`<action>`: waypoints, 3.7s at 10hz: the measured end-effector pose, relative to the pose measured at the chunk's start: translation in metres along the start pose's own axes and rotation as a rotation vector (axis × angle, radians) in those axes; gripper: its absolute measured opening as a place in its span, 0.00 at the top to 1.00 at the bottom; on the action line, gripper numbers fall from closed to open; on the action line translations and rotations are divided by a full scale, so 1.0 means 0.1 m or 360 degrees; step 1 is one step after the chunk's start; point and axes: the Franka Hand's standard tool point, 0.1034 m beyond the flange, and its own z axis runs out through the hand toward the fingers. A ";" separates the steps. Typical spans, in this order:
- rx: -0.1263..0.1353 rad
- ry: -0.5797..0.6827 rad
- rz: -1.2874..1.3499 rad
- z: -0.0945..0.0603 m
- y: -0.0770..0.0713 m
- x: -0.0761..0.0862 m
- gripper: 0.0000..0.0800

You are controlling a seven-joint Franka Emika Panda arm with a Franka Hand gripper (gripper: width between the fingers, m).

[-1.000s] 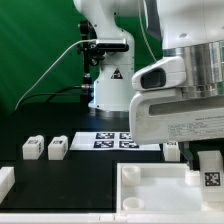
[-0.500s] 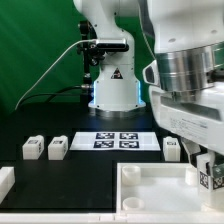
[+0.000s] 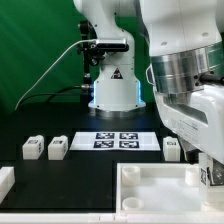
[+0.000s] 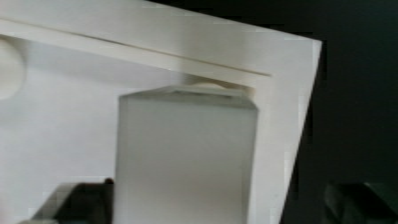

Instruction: Assemble one leg

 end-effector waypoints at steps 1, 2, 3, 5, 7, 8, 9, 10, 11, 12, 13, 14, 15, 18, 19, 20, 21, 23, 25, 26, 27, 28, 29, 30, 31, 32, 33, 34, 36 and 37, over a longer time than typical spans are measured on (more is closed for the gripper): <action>0.0000 0.0013 -0.0254 0.01 -0.02 -0.08 0.22; -0.0015 0.0034 -0.0647 0.01 -0.04 -0.16 0.22; -0.0017 0.0041 -0.0887 0.01 -0.05 -0.22 0.19; -0.0024 0.0041 -0.1092 0.02 -0.04 -0.16 0.19; -0.0099 0.0060 -0.1654 0.04 0.02 -0.07 0.19; -0.0149 0.0084 -0.1870 0.03 0.01 -0.06 0.19; -0.0137 0.0088 -0.1848 0.03 0.00 -0.06 0.19; -0.0132 0.0086 -0.1798 0.03 0.00 -0.07 0.34; -0.0132 0.0086 -0.1802 0.03 0.00 -0.06 0.51; -0.0128 0.0088 -0.1726 0.03 0.00 -0.07 0.63; -0.0119 0.0090 -0.1563 0.03 0.00 -0.08 0.63; -0.0113 0.0092 -0.1453 0.03 0.00 -0.07 0.63; -0.0081 0.0068 -0.1170 0.01 -0.08 -0.02 0.63; -0.0175 0.0033 -0.0133 0.06 -0.09 0.00 0.63; -0.0176 0.0043 0.0185 0.06 -0.08 0.00 0.63; -0.0173 0.0058 0.0436 0.06 -0.08 -0.01 0.63; -0.0171 0.0067 0.0571 0.06 -0.08 -0.04 0.63; -0.0173 0.0066 0.0567 0.06 -0.08 -0.04 0.63; -0.0174 0.0060 0.0432 0.06 -0.08 -0.05 0.28; -0.0173 0.0055 0.0232 0.06 -0.03 -0.11 0.28; -0.0200 0.0052 -0.0072 0.02 0.02 -0.19 0.20; -0.0222 0.0059 -0.0431 -0.01 0.02 -0.25 0.19; -0.0224 0.0048 -0.0592 -0.01 0.02 -0.26 0.19; -0.0229 0.0034 -0.0784 0.00 0.02 -0.25 0.19; -0.0233 0.0022 -0.0950 0.00 0.02 -0.25 0.19; -0.0243 0.0038 -0.1302 0.02 0.01 -0.22 0.19; -0.0235 0.0048 -0.1546 0.05 -0.02 -0.18 0.19; -0.0224 0.0045 -0.1765 0.04 -0.04 -0.12 0.19; -0.0222 0.0049 -0.1701 0.05 -0.04 -0.12 0.34; -0.0222 0.0049 -0.1698 0.05 -0.04 -0.12 0.53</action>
Offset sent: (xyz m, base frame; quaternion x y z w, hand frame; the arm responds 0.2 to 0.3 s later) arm 0.0000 0.0000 0.0000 0.0000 0.0000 -0.1790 0.9838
